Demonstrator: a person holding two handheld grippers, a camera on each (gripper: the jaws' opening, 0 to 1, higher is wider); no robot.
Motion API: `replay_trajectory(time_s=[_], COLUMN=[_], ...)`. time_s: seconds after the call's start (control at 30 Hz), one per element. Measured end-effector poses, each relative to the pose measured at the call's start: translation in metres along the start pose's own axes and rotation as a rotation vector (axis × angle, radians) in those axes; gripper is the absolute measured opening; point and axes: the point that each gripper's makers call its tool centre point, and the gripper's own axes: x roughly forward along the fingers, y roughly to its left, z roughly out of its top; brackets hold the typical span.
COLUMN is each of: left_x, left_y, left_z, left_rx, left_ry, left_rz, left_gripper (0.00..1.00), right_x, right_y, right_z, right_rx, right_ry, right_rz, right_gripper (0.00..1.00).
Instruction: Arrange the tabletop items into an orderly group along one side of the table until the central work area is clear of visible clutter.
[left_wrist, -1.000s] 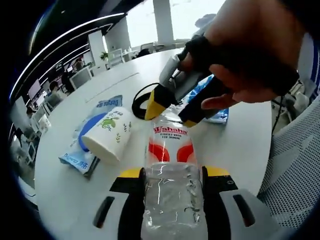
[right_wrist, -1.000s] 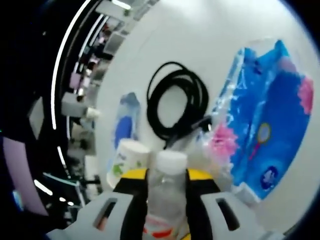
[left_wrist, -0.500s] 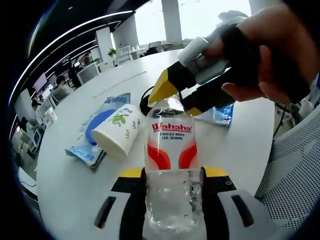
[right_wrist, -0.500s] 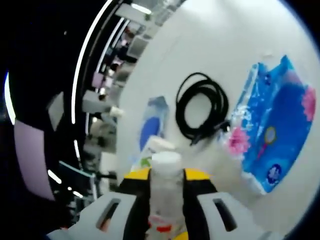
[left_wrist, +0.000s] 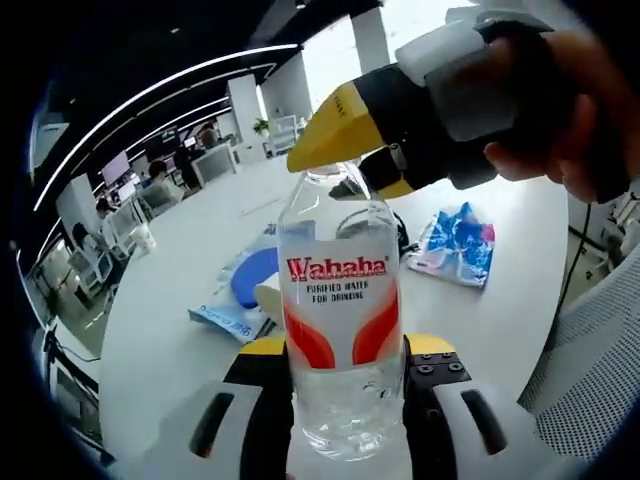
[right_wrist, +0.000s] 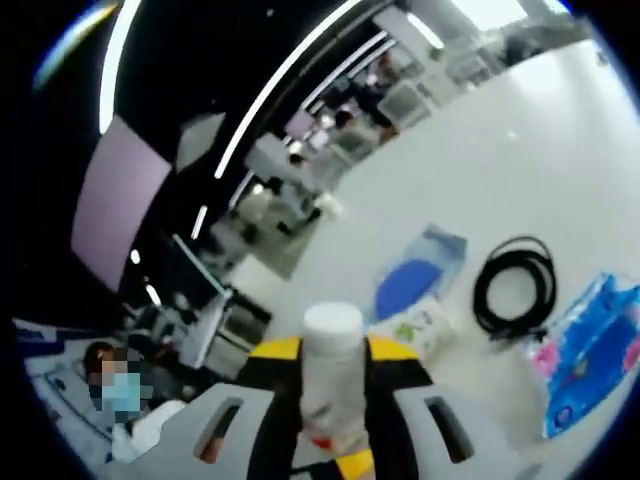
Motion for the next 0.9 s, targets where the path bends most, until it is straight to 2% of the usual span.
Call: replay_trajectory(time_s=[0.03, 0.27, 0.43, 0.63, 0.9], left_x=[-0.003, -0.014, -0.021, -0.021, -0.009], left_y=[0.006, 0.036, 0.058, 0.085, 0.123], left_z=[0.004, 0.010, 0.009, 0.003, 0.001], left_rx=[-0.003, -0.042, -0.078, -0.116, -0.129], left_ry=[-0.019, -0.043, -0.061, -0.068, -0.082], left_rz=[0.020, 0.111, 0.161, 0.193, 0.216], left_gripper=[0.39, 0.39, 0.39, 0.39, 0.39], right_x=[0.002, 0.016, 0.030, 0.053, 0.086], right_y=[0.009, 0.054, 0.077, 0.095, 0.106], right_z=[0.003, 0.005, 0.003, 0.000, 0.003], right_rx=[-0.044, -0.298, -0.417, -0.518, -0.574], right_ry=[-0.001, 0.014, 0.042, 0.046, 0.043], right_rz=[0.023, 0.135, 0.200, 0.251, 0.275], right_gripper=[0.19, 0.18, 0.18, 0.18, 0.18])
